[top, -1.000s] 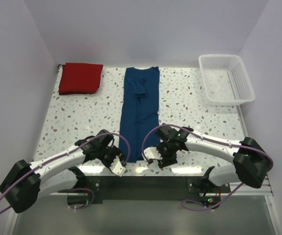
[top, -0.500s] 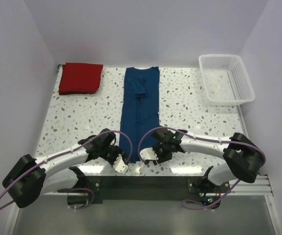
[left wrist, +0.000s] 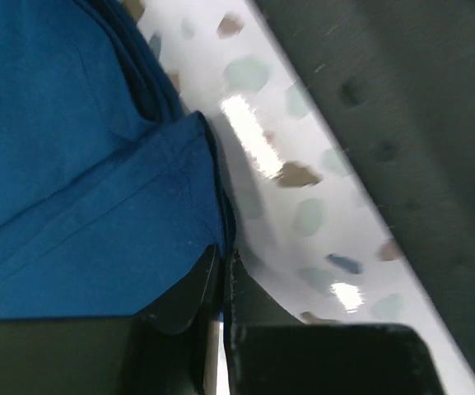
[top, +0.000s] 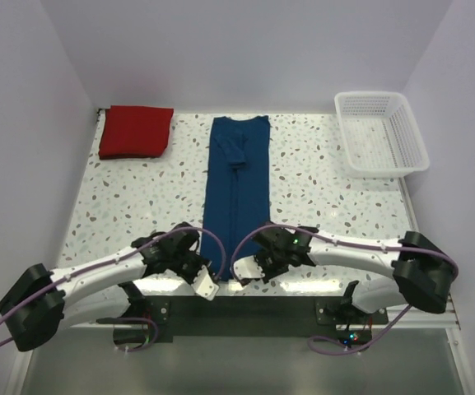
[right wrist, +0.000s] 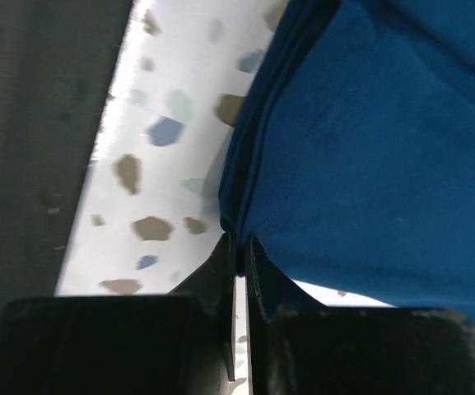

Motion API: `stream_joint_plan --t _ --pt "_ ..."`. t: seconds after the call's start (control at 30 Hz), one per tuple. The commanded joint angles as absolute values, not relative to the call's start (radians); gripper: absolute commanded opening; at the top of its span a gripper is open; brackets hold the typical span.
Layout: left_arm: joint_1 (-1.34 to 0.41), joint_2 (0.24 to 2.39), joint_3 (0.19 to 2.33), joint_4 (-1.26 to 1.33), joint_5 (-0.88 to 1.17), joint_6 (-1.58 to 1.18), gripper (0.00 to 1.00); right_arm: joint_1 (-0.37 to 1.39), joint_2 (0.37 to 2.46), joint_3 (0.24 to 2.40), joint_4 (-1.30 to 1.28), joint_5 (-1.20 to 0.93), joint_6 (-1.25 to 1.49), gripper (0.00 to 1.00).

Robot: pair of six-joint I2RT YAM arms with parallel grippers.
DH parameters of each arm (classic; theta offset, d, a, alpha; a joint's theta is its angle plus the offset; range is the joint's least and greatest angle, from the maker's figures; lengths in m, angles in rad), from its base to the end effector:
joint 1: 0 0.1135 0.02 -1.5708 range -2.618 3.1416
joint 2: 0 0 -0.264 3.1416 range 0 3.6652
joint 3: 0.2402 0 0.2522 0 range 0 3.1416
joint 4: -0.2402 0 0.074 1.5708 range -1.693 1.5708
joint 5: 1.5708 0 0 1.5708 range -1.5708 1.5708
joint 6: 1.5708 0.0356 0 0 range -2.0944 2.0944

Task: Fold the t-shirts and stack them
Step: Fold the tshirt

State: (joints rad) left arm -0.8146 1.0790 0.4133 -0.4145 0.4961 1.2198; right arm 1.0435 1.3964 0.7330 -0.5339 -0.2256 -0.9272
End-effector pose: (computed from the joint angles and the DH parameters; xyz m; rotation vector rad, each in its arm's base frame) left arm 0.1075 -0.1387 0.1492 2.2305 1.1905 -0.4989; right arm 0.1158 0.2147 0.1687 -2.3350 1.4772 0.3427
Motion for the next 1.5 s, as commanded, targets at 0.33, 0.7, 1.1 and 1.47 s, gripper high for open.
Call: stream_joint_plan --t 0.33,0.7,1.1,1.47 --pt "-0.801 0.985 0.647 -0.647 0.581 1.061 0.0 0.96 1.071 0.787 -0.667 -0.31 -0.841 0.0" --pt "-0.525 1.256 0.874 -0.522 0.627 1.134 0.0 0.704 1.226 0.933 -0.583 -0.367 -0.905 0.0" --pt "-0.417 1.528 1.087 -0.391 0.609 1.247 0.0 0.525 1.521 1.149 -0.492 -0.428 -1.043 0.0" --pt "-0.362 1.719 1.207 -0.342 0.604 1.304 0.0 0.445 1.727 1.301 -0.477 -0.449 -1.114 0.0"
